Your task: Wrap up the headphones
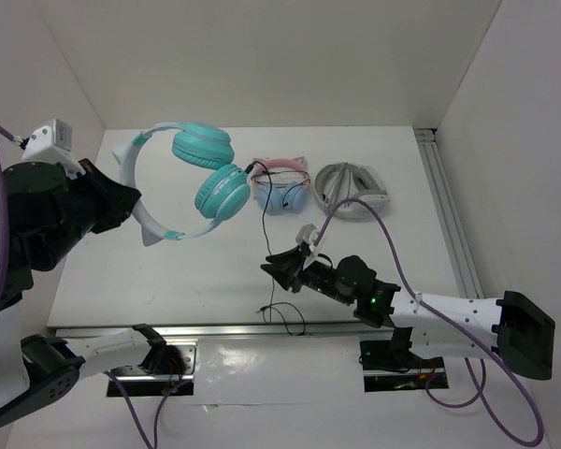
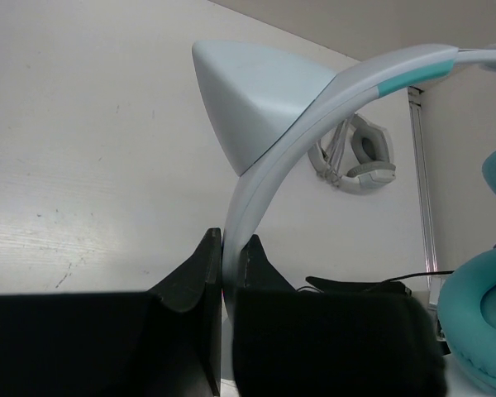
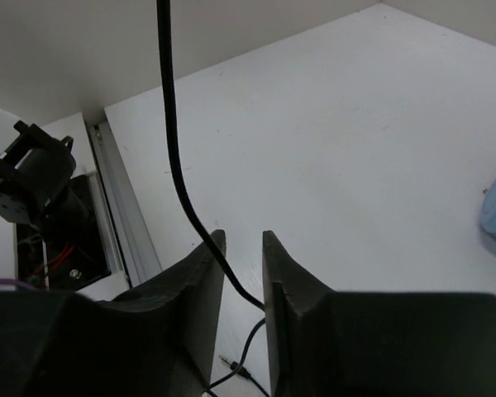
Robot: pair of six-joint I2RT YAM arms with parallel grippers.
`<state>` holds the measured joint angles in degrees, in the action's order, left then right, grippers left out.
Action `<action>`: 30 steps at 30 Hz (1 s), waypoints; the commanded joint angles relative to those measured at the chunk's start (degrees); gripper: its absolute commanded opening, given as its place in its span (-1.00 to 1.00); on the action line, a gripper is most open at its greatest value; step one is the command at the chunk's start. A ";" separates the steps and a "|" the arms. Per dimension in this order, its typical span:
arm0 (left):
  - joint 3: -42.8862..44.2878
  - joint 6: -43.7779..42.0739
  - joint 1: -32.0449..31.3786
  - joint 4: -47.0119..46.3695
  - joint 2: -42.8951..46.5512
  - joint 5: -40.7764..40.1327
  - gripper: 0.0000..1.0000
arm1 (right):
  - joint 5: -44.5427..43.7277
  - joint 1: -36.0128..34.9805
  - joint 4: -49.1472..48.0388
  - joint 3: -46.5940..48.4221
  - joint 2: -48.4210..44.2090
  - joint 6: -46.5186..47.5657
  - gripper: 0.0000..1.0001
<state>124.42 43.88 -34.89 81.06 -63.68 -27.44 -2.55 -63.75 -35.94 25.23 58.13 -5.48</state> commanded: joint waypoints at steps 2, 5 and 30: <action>1.70 2.70 0.35 -4.42 0.57 -1.65 -1.00 | -1.41 0.20 -4.76 -1.06 -3.98 -1.12 -0.49; 0.22 3.32 0.35 -4.94 1.10 -1.65 -1.00 | -1.41 0.20 -3.35 -0.45 -3.99 -1.12 -0.80; -26.02 -10.62 -1.92 -6.07 -7.52 -30.21 -1.00 | -81.62 -21.68 68.57 34.69 1.99 -23.95 -1.00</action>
<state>103.37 39.55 -34.09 79.64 -73.91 -50.94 -66.70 -84.95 11.64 53.34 60.86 -20.34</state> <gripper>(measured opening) 0.126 0.023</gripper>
